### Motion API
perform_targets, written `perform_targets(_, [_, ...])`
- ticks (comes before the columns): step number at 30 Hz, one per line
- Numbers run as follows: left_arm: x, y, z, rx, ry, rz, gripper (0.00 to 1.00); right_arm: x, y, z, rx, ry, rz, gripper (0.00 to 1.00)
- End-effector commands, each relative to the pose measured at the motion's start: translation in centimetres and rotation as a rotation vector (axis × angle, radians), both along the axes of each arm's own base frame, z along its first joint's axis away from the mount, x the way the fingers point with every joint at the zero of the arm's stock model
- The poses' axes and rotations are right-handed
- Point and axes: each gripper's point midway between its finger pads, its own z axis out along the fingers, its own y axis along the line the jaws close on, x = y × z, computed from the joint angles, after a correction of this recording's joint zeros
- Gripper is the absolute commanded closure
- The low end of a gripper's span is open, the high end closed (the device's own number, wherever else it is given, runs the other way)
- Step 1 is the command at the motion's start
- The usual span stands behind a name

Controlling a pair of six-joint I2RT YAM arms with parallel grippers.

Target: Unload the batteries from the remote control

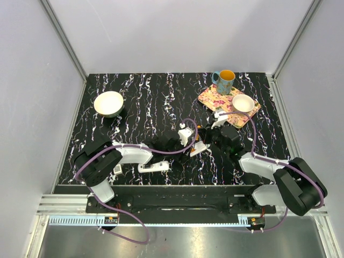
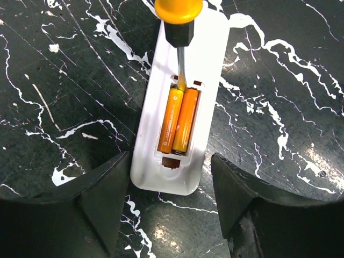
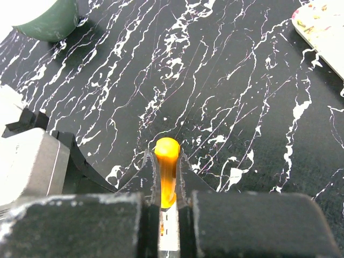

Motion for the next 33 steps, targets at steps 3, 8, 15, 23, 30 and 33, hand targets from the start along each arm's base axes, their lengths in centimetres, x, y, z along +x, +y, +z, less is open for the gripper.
perform_targets(3, [-3.2,0.7,-2.4,0.056,0.083,-0.052,0.37,-1.7,-0.4,-3.6,0.02,0.123,-0.012,1.0])
perform_targets(8, [-3.6,1.5,-3.7,0.107,0.093,-0.049,0.52,-2.0,-0.9,-3.4,0.051,0.13,-0.042,1.0])
perform_targets(15, [-4.1,1.8,-4.8,0.128,0.109,-0.047,0.65,-2.8,-0.3,-3.1,0.127,0.169,-0.022,1.0])
perform_targets(23, [-3.8,2.0,-4.9,0.14,0.098,-0.035,0.7,-4.3,0.9,-1.8,0.214,0.14,0.071,1.0])
perform_targets(30, [-3.8,2.0,-5.3,0.147,0.105,-0.035,0.71,-5.8,1.7,0.5,0.305,0.087,0.156,1.0])
perform_targets(33, [-3.8,2.0,-5.2,0.145,0.102,-0.034,0.73,-6.0,2.0,0.7,0.31,0.084,0.18,1.0])
